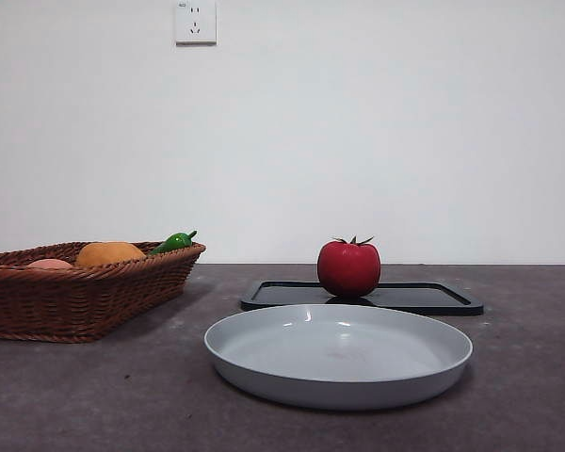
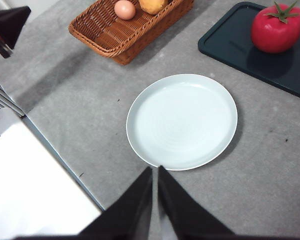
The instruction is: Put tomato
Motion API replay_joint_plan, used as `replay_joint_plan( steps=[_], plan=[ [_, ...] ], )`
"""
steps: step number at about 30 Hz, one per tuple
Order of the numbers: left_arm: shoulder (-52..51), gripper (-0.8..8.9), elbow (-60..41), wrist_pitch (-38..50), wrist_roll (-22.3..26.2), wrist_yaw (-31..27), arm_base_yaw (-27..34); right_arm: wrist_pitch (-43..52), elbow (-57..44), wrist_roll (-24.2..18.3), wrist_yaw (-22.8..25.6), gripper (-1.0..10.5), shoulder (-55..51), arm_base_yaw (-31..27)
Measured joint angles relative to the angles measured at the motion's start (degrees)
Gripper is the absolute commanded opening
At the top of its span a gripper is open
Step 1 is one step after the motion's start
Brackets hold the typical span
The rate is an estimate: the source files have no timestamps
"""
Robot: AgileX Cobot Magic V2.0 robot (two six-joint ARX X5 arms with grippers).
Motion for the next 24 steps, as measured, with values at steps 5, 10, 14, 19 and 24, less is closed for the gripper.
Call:
replay_joint_plan(
  steps=[5, 10, 14, 19, 24],
  plan=[
    [0.0, 0.08, 0.0, -5.8, 0.0, -0.5, 0.0, 0.6, 0.0, 0.0, 0.0, 0.1, 0.0, 0.0],
    [0.1, 0.08, 0.0, -5.7, -0.8, -0.6, 0.0, 1.2, 0.0, 0.0, 0.0, 0.1, 0.0, 0.0],
    [0.1, 0.08, 0.0, -5.7, -0.9, -0.6, 0.0, 1.2, 0.0, 0.0, 0.0, 0.1, 0.0, 0.0],
    [0.1, 0.08, 0.0, -5.7, -0.9, -0.6, 0.0, 1.2, 0.0, 0.0, 0.0, 0.1, 0.0, 0.0],
    [0.1, 0.08, 0.0, -5.7, -1.1, -0.6, 0.0, 1.2, 0.0, 0.0, 0.0, 0.1, 0.0, 0.0]
  ],
)
